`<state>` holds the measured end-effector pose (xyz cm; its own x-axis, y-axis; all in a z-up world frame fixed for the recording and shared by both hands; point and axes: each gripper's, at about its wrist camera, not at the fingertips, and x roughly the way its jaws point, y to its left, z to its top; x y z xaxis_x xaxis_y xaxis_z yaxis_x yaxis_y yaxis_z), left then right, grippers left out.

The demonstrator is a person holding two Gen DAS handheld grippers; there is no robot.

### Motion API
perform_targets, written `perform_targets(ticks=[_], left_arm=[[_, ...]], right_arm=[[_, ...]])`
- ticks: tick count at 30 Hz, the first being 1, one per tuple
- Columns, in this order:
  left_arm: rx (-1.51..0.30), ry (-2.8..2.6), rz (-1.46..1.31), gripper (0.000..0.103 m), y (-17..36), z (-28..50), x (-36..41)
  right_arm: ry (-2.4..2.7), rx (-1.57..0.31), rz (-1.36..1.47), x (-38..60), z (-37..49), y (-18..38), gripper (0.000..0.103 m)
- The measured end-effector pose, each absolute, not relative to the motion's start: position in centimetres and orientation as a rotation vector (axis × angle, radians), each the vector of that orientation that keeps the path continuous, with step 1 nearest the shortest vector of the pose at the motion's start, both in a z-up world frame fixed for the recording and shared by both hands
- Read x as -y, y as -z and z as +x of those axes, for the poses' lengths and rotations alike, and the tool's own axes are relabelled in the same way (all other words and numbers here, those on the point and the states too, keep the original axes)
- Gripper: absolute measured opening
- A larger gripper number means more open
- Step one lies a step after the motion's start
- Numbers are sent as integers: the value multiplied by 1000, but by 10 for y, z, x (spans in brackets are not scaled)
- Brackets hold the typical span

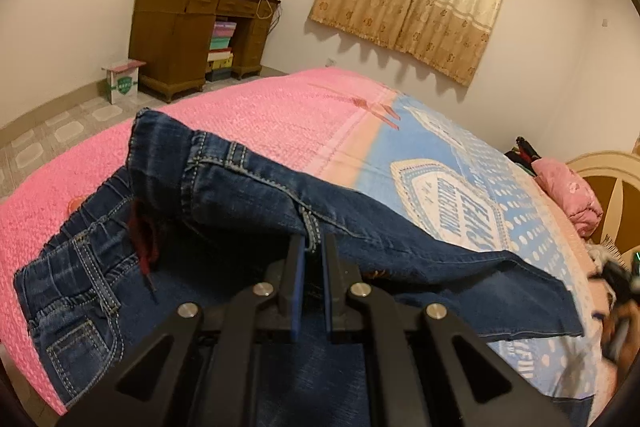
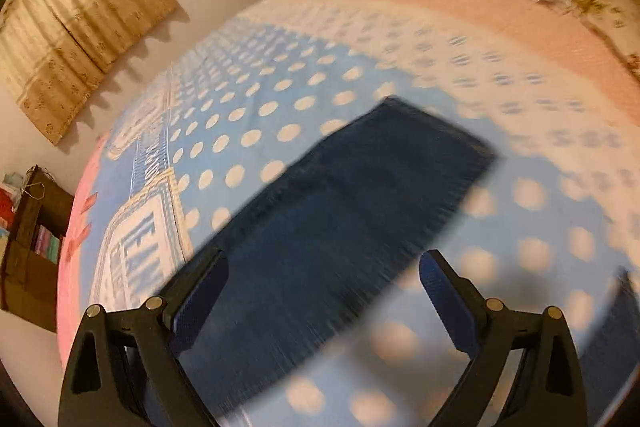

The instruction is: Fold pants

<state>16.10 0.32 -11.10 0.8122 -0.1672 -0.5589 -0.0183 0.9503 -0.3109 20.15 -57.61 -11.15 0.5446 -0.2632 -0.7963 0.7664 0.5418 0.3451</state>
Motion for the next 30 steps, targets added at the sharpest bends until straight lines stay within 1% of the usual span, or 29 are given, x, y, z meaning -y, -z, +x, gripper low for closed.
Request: perform_targets(ticks=[5,8,12,13,15,16,17,19,20,21,22,23,24,25,26,29,30], left_arm=[[-634,50,-283,8,125,173,-3],[-658,37,-287,8,137,179,-5],[-682,38,-279,9,147,182,-8],[-689,40,-283,11,148,182,-10],[-709,49,-307,13,149,184,-14],[-718,55,-317,13,149,184,-16],[-727,65,-329,13,147,184,-19],[-729,76,-337,15,141,182,-22],[-718,71,-335,17,135,179,-24],[-706,69,-339,19,129,175,-28],[-697,68,-346,26,125,173,-32],[-680,60,-359,34,119,169,-39],[-666,47,-367,40,114,166,-45],[-650,27,-372,52,110,163,-52],[-632,2,-372,62,105,160,-60],[-570,-61,-371,66,91,153,-86],[-550,-75,-364,68,86,153,-92]], right_arm=[[754,-862,894,606,281,157,97],[850,-928,877,610,309,177,97],[939,-936,758,608,333,183,96],[945,-942,724,606,336,184,79],[995,-976,635,602,333,184,55],[977,-962,636,603,329,182,39],[947,-949,659,605,321,177,30],[872,-907,746,611,304,172,8],[808,-865,813,614,291,168,4],[766,-830,852,615,282,164,4],[741,-804,860,614,274,159,4],[713,-780,855,612,265,152,4],[688,-756,844,609,258,146,4],[673,-739,840,607,252,141,4],[661,-722,842,603,243,136,4],[650,-697,861,599,227,132,4],[651,-699,849,596,225,133,4]])
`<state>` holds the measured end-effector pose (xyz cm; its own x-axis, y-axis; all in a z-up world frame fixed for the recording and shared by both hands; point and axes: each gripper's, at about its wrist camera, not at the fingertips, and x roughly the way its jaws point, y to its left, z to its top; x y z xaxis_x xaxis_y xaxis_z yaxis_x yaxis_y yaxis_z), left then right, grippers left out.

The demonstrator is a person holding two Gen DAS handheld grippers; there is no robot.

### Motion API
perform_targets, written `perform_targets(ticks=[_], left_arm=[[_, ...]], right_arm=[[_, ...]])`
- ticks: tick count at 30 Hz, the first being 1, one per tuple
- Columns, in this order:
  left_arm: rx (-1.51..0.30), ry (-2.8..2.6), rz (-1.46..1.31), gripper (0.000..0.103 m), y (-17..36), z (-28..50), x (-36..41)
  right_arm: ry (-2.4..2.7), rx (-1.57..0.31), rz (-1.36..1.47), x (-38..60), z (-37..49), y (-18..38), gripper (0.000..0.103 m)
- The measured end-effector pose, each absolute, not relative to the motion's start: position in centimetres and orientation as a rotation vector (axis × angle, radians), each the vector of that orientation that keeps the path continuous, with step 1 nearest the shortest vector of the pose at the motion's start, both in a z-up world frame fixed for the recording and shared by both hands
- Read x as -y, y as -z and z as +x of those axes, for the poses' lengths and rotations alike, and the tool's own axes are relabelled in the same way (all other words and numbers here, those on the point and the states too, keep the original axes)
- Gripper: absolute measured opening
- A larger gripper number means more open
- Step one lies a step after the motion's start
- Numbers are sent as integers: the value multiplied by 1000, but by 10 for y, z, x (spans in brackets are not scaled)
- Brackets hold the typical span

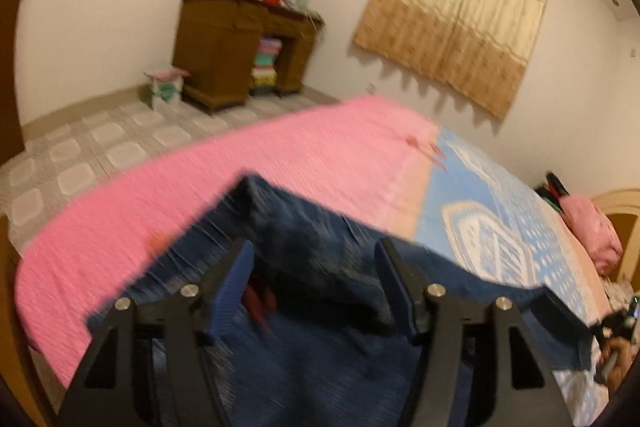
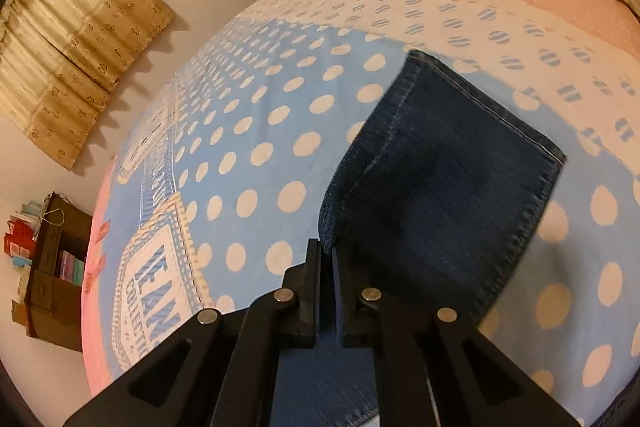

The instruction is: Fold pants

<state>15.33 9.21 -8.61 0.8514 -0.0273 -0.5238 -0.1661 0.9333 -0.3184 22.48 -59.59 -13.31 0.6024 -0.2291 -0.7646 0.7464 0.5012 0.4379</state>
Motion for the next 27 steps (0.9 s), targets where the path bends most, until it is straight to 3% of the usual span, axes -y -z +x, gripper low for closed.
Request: perform_targets(ticks=[1,2,3,8,9,10,11,12,13,18,19,20,27], left_arm=[[-532,-89,-356,80,82,155,-98],[-523,-106,-341,98,81,161,-105],[-531,-116,-329,103,82,167,-108],[-675,-22,-365,102,104,218,-114],[-709,7,-389,100,110,227,-114],[-749,39,-406,87,117,236,-111],[-796,86,-421,68,123,247,-108],[-843,107,-426,62,129,255,-105],[-877,118,-434,47,134,262,-103],[-913,258,-565,28,107,281,-117],[-910,283,-582,19,97,283,-121],[-900,313,-606,15,83,283,-126],[-874,439,-744,15,23,260,-176]], right_arm=[[654,-706,831,594,225,134,4],[657,-714,808,592,225,136,4],[658,-717,791,591,227,138,4],[678,-717,855,592,213,147,4],[686,-726,863,593,213,149,4],[692,-738,860,593,213,149,4],[697,-751,849,592,215,147,4],[698,-751,840,591,215,143,4],[695,-744,832,589,217,135,4],[647,-674,809,576,221,74,4],[634,-658,803,573,221,60,4],[618,-639,799,569,219,45,4],[499,-510,783,542,167,-55,4]])
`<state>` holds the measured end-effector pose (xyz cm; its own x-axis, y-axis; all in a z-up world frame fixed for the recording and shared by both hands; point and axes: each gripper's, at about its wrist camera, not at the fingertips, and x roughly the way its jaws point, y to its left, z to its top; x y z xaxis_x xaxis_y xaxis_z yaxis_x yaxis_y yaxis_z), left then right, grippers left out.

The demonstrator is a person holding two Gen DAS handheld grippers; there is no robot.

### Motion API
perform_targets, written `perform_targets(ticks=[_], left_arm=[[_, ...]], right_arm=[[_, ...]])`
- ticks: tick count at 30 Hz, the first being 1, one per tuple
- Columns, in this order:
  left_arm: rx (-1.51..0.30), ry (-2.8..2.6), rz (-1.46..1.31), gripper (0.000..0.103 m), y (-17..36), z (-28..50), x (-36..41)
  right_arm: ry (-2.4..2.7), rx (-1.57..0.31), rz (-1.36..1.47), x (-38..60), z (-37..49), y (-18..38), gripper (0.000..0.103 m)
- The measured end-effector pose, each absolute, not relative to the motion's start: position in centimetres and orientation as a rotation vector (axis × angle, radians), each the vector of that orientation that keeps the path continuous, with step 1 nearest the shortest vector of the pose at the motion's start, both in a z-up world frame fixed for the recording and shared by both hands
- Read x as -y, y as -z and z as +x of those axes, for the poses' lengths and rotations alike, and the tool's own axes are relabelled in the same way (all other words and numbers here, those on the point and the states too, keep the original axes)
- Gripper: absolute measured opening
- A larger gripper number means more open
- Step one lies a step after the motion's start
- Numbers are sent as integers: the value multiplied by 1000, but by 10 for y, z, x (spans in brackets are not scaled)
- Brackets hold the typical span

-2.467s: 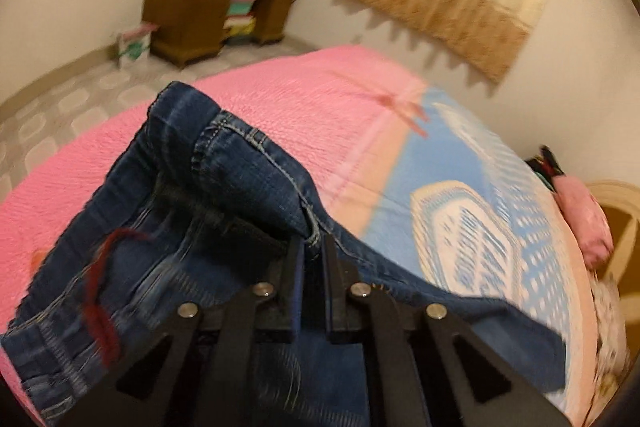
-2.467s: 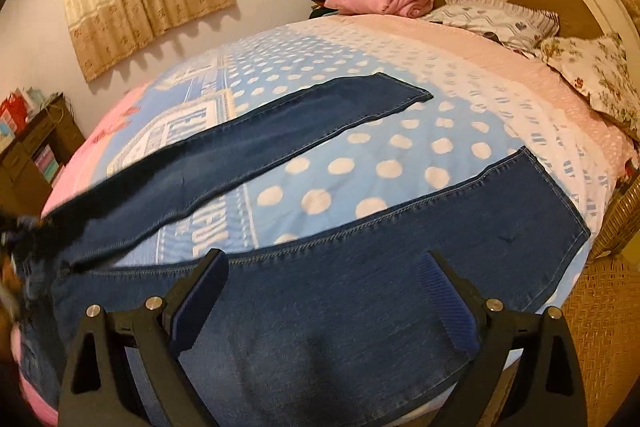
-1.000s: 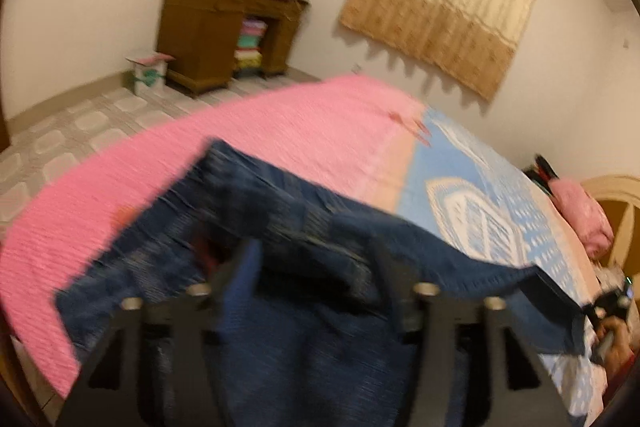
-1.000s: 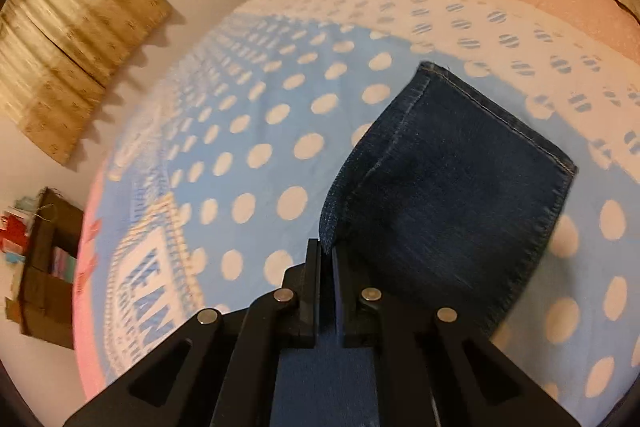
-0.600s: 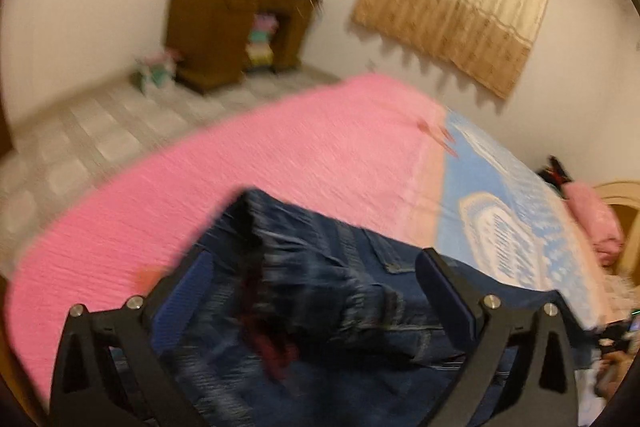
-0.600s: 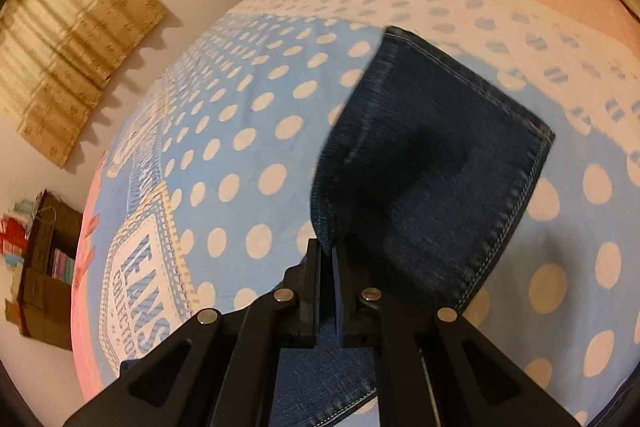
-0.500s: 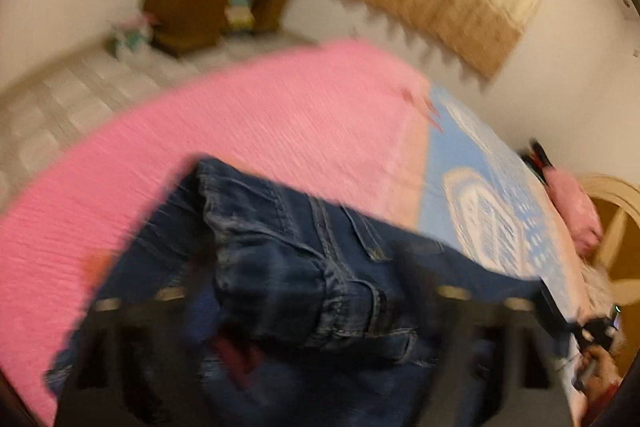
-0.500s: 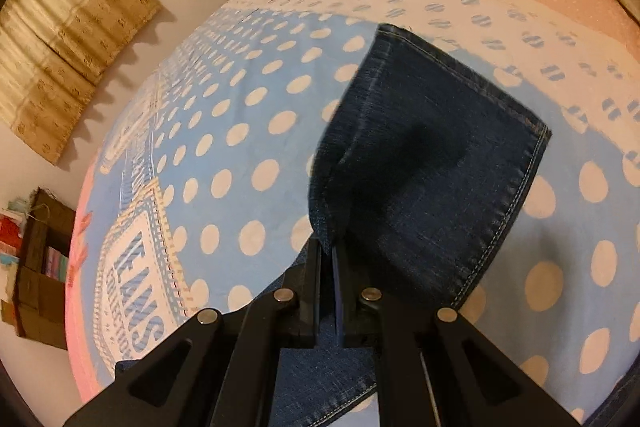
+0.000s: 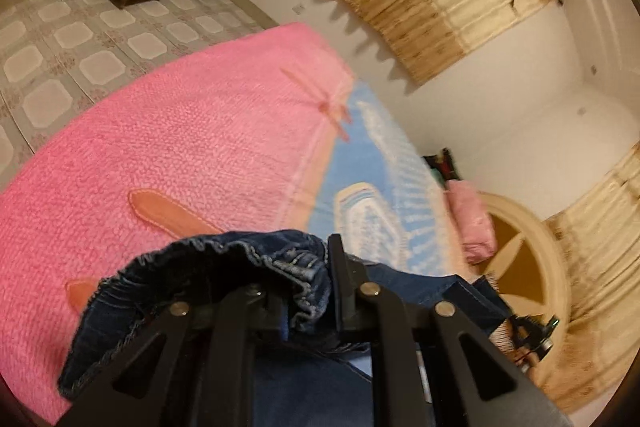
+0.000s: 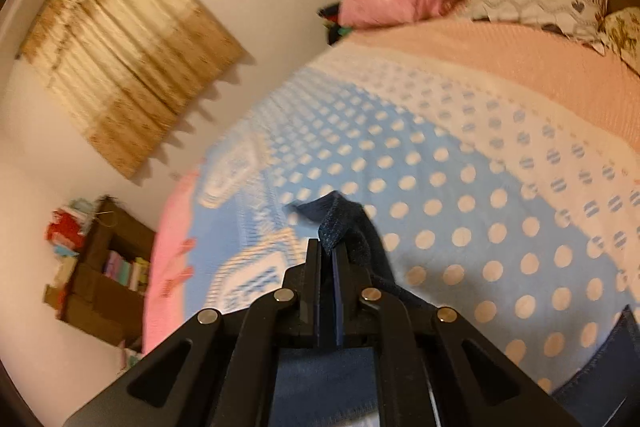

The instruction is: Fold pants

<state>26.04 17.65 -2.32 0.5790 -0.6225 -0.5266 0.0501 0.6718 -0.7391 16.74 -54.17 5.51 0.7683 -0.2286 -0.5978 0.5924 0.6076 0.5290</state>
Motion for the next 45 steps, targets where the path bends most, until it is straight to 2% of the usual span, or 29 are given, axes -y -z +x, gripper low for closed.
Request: perform_targets(ticks=[5,8,14,18,21,26,28,29,32,36,39,42,45], left_arm=[[-860,492,-843,15,25,218,-229],[-871,507,-894,15,49,190,-259],[-988,421,-873,15,119,150,-291],[-1121,216,-628,12,153,144,-276],[-1123,146,-583,13,158,139,-275],[-1050,-45,-474,16,135,124,-293],[-1000,-135,-425,16,119,116,-304],[-974,-170,-402,16,109,111,-307],[-902,-186,-322,19,84,100,-299],[-845,-90,-209,23,67,93,-252],[-834,35,-143,23,63,93,-194],[-856,135,-84,25,67,97,-138],[-878,194,-22,36,72,100,-89]], right_arm=[[401,-426,779,525,75,-92,4],[356,-395,800,515,8,-82,4],[351,-538,879,496,-115,27,4],[412,-714,873,471,-149,116,5],[488,-750,869,464,-165,156,5],[538,-753,1019,471,-188,198,13],[543,-748,1078,476,-199,201,22],[557,-734,1082,477,-204,195,22],[640,-727,894,471,-209,159,30],[629,-700,615,467,-184,108,64],[591,-635,525,486,-160,80,65],[590,-715,407,515,-120,86,64],[547,-799,348,545,-86,107,45]])
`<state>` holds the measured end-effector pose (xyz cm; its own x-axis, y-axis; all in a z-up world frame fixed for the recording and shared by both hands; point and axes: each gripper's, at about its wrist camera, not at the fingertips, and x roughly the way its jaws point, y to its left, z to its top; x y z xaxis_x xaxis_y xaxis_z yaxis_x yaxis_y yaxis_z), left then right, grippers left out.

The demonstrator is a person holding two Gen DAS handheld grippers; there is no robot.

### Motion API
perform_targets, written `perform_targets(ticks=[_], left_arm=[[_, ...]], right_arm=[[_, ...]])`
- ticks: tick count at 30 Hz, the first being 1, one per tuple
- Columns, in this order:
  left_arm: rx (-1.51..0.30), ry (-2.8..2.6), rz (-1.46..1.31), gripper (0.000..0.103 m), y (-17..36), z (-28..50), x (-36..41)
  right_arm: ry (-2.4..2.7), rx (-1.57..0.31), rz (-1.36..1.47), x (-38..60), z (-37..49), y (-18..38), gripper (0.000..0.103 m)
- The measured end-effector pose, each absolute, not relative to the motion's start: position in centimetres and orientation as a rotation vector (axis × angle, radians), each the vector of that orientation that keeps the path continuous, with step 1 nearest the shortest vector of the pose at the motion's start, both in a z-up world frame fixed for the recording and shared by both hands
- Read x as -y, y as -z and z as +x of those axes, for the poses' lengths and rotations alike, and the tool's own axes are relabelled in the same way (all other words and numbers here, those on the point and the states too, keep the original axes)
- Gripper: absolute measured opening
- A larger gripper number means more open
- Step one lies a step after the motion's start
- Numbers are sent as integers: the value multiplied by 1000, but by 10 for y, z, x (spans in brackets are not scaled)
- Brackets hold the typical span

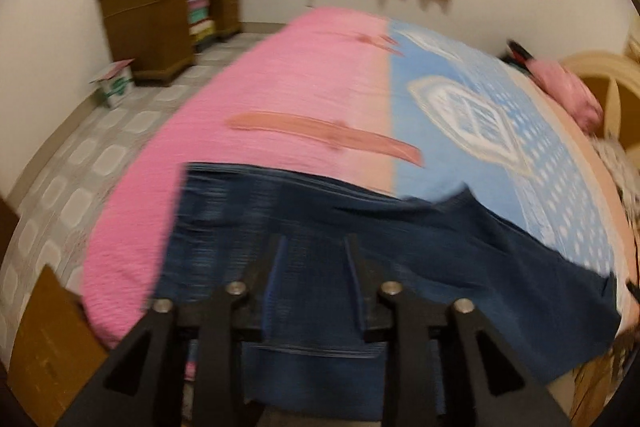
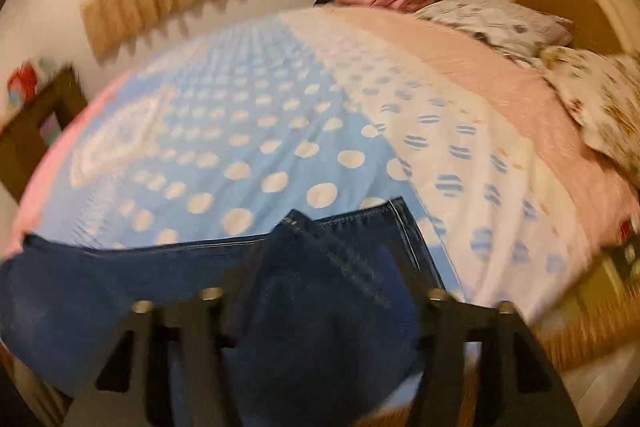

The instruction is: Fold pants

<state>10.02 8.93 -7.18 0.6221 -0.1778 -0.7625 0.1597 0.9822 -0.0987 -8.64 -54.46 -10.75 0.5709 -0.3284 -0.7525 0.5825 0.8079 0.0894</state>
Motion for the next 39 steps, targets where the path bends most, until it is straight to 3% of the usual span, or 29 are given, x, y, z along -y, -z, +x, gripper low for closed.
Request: perform_targets(ticks=[5,9,11,12,14,17,23,26,30,32,33,34,39], left_arm=[[-899,253,74,49,78,93,-18],[-934,295,121,51,87,92,23],[-941,309,142,51,94,89,36],[-947,316,150,51,97,88,43],[-957,321,158,51,102,86,54],[-975,324,144,51,108,87,63],[-991,304,109,51,117,89,70],[-998,283,98,51,123,90,71],[-1012,262,104,51,129,89,71],[-1012,252,107,51,129,90,66],[-1006,246,104,51,128,90,62],[-1001,240,98,51,127,90,58],[-977,198,86,59,122,89,30]], right_arm=[[486,-849,363,570,-62,142,44],[410,-920,349,566,-44,166,44],[394,-924,277,558,-44,167,32],[365,-927,272,556,-45,165,19],[336,-931,284,556,-48,162,11],[349,-893,284,557,-59,152,10],[646,-594,414,596,-120,117,10],[696,-612,439,608,-122,135,10],[806,-770,317,602,-100,172,18],[839,-725,319,603,-107,172,33],[853,-726,335,607,-110,171,49],[859,-719,379,613,-116,167,55],[991,-495,467,611,-155,110,56]])
